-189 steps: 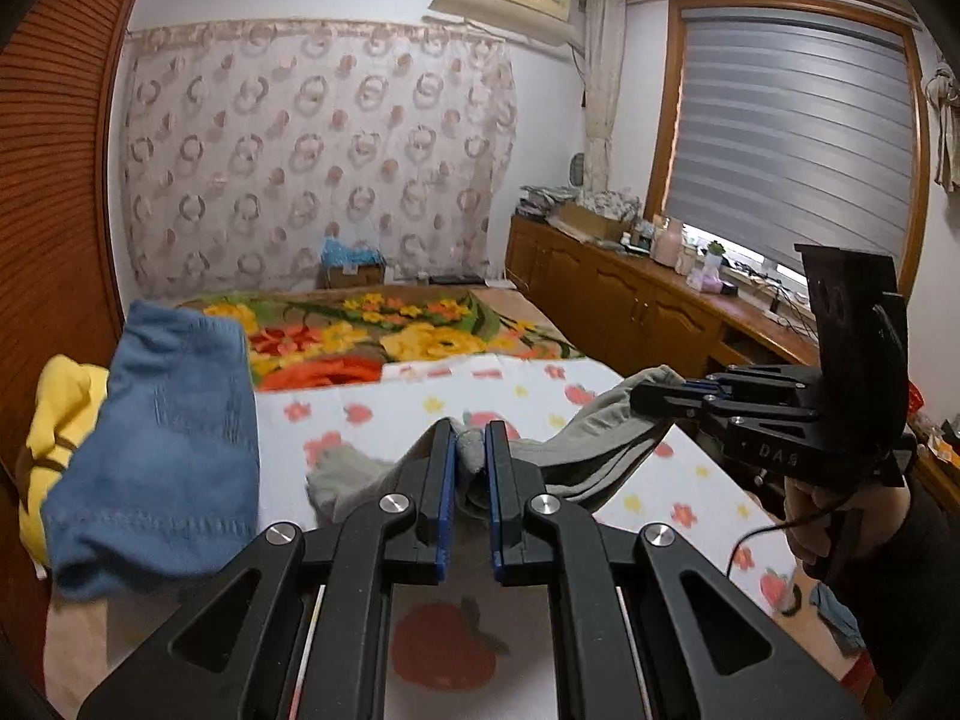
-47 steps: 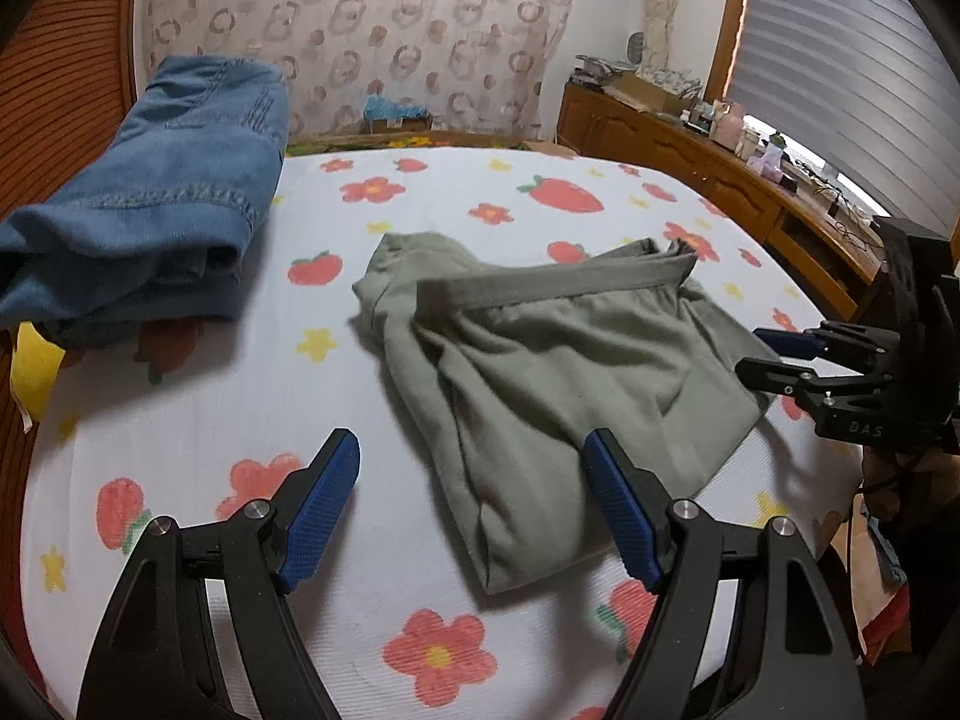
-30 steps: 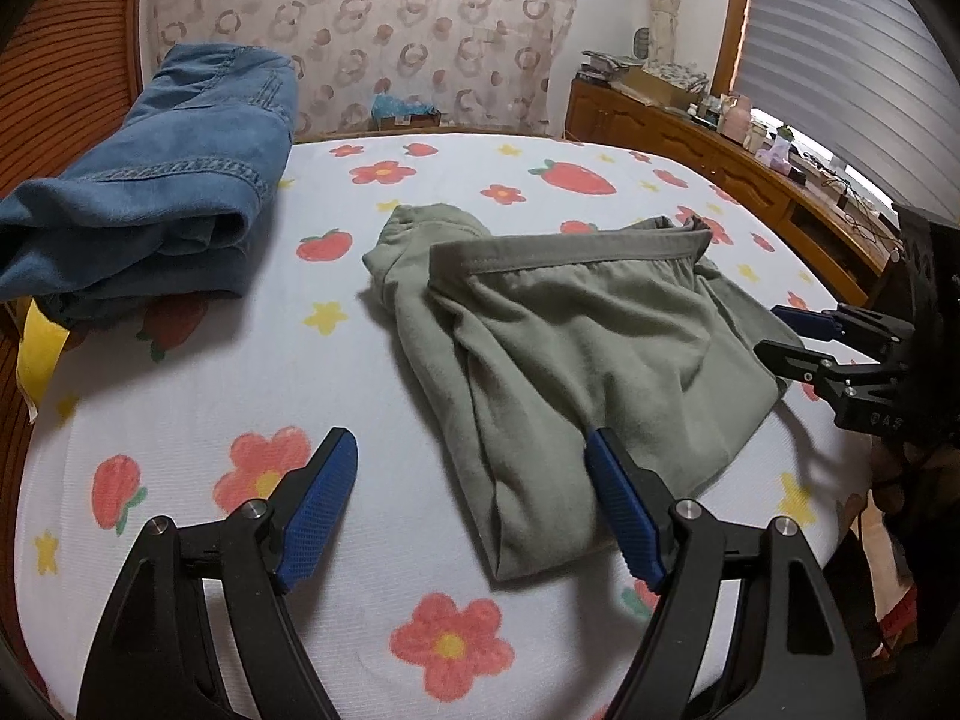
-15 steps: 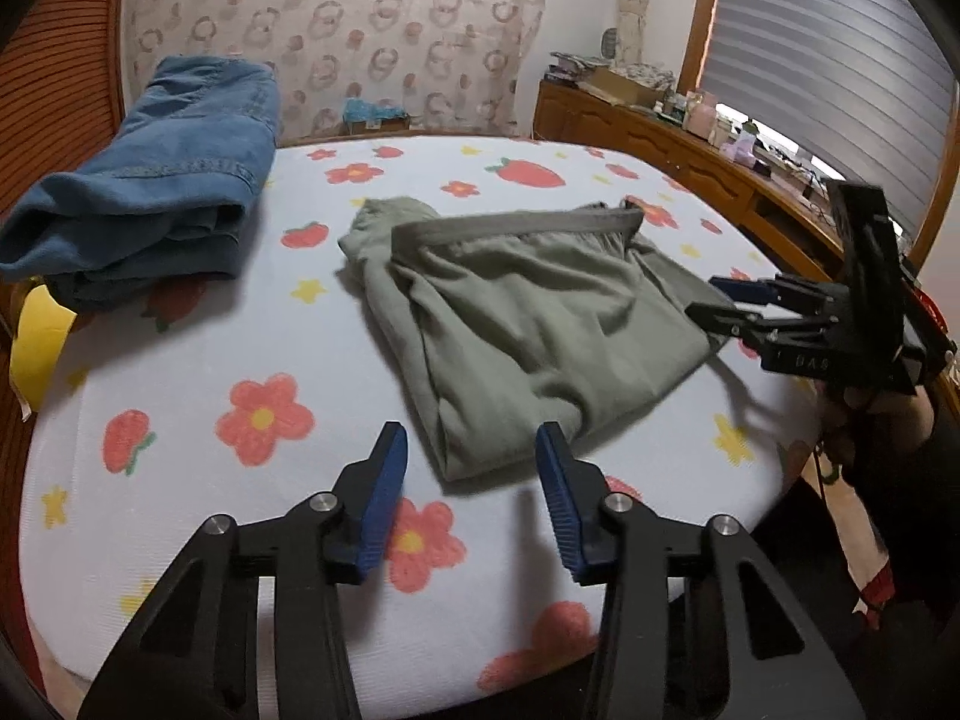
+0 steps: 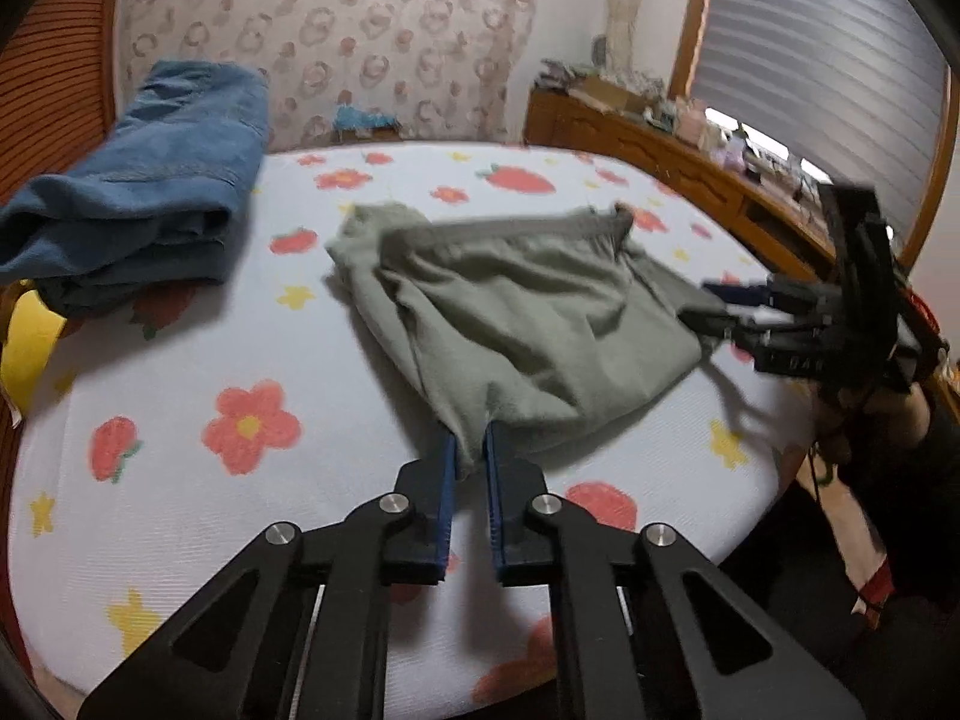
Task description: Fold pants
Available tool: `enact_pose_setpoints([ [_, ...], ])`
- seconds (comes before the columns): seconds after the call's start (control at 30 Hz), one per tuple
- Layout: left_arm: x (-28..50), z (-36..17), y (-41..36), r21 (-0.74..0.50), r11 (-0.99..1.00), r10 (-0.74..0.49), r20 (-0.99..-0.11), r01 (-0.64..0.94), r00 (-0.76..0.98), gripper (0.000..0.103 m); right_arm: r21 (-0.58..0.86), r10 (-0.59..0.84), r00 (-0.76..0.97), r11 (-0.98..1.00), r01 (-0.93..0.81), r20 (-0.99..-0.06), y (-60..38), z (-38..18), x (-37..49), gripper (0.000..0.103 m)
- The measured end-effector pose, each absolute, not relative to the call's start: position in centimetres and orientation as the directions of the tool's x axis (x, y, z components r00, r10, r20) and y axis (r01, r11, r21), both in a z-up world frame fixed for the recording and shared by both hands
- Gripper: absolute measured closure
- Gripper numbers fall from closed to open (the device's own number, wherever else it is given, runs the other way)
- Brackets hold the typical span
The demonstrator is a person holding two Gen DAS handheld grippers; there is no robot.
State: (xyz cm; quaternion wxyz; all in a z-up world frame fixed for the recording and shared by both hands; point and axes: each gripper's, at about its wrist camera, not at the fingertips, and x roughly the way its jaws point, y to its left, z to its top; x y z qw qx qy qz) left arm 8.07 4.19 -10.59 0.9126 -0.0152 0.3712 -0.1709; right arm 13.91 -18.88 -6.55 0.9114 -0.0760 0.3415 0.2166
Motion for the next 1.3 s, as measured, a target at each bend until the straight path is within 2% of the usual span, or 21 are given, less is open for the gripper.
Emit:
enact_pose_setpoints([
  [0.97,8.6,-11.1,4.3,-0.161,0.947,-0.306,-0.705,0.276,0.64,0.093,0.009,0.342,0.675,0.896,-0.444,-0.654,-18.8,-6.6,13.8,0.042],
  [1.07,8.7,-10.4,4.2,-0.154,0.948,-0.304,-0.696,0.278,0.651,0.09,0.01,0.342,0.675,0.896,-0.444,-0.654,-18.9,-6.6,13.8,0.042],
  [1.2,9.1,-9.5,4.0,-0.141,0.952,-0.291,-0.686,0.27,0.667,0.074,0.011,0.344,0.675,0.895,-0.445,-0.653,-18.8,-6.6,13.8,0.042],
  [1.27,9.4,-9.2,4.1,-0.148,0.952,-0.295,-0.681,0.268,0.67,0.072,0.011,0.344,0.675,0.895,-0.446,-0.653,-18.8,-6.5,13.7,0.042],
  [1.3,9.5,-9.0,4.1,-0.15,0.952,-0.296,-0.68,0.268,0.671,0.062,0.01,0.343,0.675,0.895,-0.445,-0.653,-18.8,-6.5,13.8,0.042],
])
